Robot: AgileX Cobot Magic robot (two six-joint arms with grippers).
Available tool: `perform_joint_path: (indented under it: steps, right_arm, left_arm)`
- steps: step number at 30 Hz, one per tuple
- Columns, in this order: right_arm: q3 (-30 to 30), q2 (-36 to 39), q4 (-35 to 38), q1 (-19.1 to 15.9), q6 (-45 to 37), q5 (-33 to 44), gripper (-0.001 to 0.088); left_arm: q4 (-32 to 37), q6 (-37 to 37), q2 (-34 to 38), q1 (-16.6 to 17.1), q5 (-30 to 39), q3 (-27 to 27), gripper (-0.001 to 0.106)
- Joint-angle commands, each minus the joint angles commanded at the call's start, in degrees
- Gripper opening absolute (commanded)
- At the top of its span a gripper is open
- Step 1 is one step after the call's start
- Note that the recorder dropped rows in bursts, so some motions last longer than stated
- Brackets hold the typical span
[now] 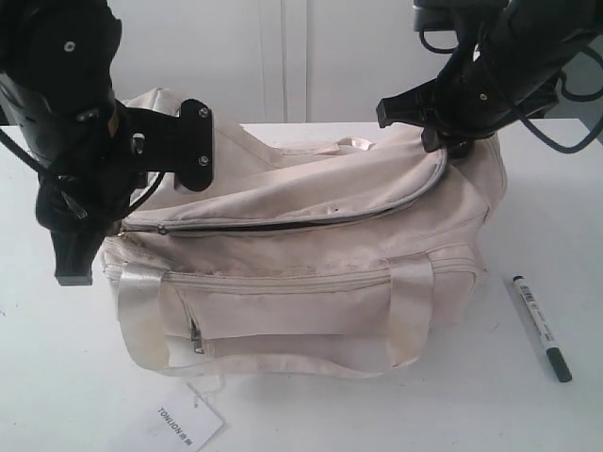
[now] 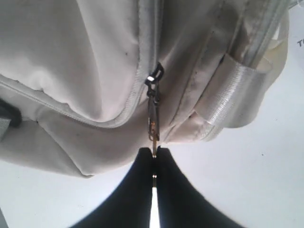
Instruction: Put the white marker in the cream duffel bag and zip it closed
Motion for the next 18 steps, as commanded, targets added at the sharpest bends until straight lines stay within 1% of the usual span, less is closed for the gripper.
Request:
perform_joint_path:
  steps: [4, 7, 12, 18]
  right_arm:
    - [0.0, 0.0, -0.91, 0.0, 0.0, 0.01, 0.0]
    - [0.0, 0.0, -3.1, 0.0, 0.24, 0.1, 0.0]
    - [0.0, 0.0, -6.07, 0.0, 2.98, 0.57, 0.0]
    - [0.0, 0.0, -5.47, 0.0, 3.11, 2.59, 0.0]
  left_arm:
    - [-4.44, 0.0, 0.0, 0.0, -1.25, 0.0, 0.0]
    - [-7.17, 0.0, 0.0, 0.0, -2.36, 0.0, 0.0]
    - [-8.47, 0.39, 0.0, 0.0, -3.1, 0.0, 0.0]
    - [-8.47, 0.39, 0.0, 0.0, -3.42, 0.0, 0.0]
